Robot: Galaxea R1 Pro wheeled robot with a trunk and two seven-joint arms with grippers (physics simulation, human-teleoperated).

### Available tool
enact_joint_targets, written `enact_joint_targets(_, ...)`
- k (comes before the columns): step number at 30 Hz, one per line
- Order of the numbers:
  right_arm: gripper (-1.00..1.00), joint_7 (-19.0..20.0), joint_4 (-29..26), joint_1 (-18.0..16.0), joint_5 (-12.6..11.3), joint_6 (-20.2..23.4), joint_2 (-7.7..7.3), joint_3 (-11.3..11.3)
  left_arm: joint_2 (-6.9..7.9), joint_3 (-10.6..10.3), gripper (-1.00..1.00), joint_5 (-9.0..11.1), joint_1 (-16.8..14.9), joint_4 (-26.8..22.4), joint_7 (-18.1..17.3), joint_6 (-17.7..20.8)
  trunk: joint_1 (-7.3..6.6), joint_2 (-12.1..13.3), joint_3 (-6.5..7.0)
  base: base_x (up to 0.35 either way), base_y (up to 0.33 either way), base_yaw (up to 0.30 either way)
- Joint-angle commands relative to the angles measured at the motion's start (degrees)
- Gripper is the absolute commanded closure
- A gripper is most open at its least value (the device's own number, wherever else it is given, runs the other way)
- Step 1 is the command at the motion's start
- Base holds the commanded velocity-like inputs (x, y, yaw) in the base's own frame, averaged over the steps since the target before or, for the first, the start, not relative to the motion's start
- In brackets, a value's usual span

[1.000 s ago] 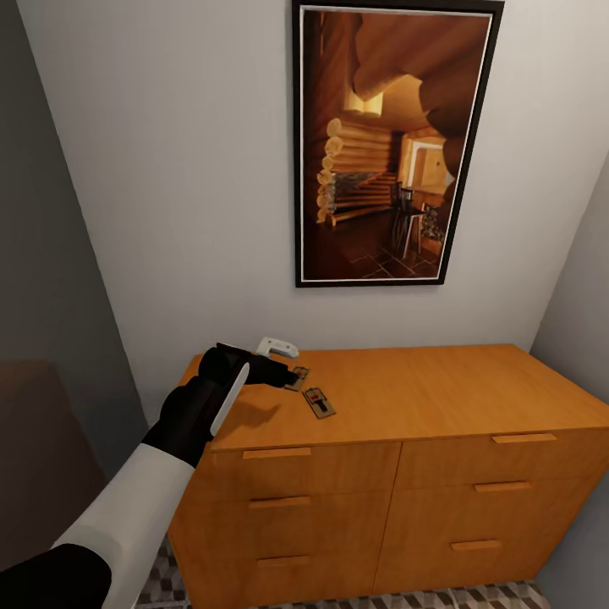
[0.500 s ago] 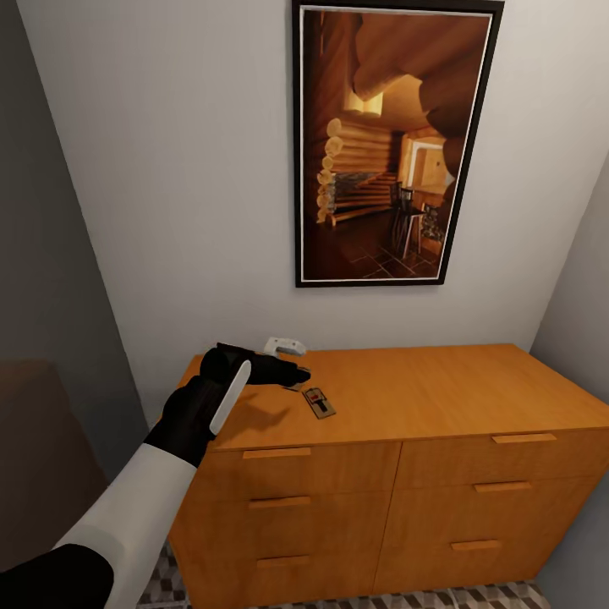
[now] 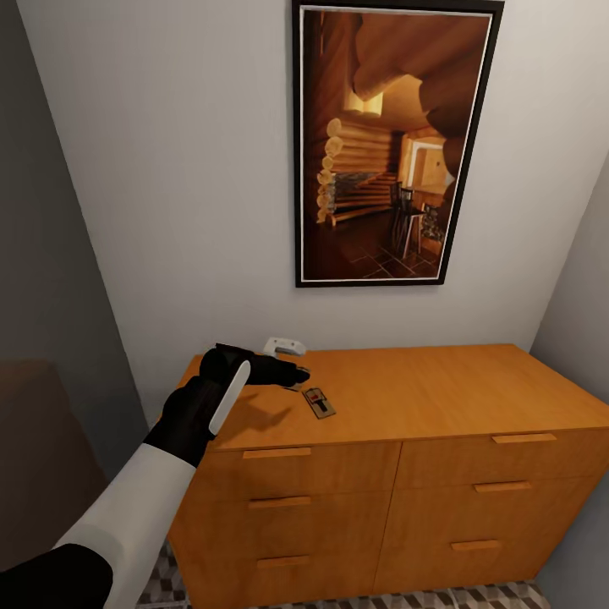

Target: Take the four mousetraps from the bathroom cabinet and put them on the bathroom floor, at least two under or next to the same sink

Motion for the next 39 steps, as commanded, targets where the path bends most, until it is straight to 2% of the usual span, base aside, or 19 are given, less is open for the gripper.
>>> enact_joint_targets(1, 1.00, -0.2, 0.0, 0.0, -0.5, -0.1, 0.00, 0.5, 0.00, 0.0, -1.00, 0.1, 0.0, 0.0, 0.0, 0.2, 0.00, 0.0, -0.06, 0.000, 0.000, 0.000)
enact_joint_targets(14, 1.00, -0.1, 0.0, 0.0, -0.5, 0.0, 0.18, 0.5, 0.03, 0.2, -1.00, -0.2, 0.0, 1.2, 0.4, 0.5, 0.00, 0.0, -0.06, 0.000, 0.000, 0.000)
enact_joint_targets(27, 1.00, -0.1, 0.0, 0.0, -0.5, 0.0, 0.50, 0.6, 0.02, 0.4, -1.00, -0.2, -0.2, 8.6, 0.3, 1.2, 0.00, 0.0, -0.06, 0.000, 0.000, 0.000)
enact_joint_targets(39, 1.00, -0.1, 0.0, 0.0, -0.5, 0.0, 0.71, 0.5, 0.10, 0.2, -1.00, -0.2, -0.2, 8.4, 0.2, 1.2, 0.00, 0.0, -0.06, 0.000, 0.000, 0.000)
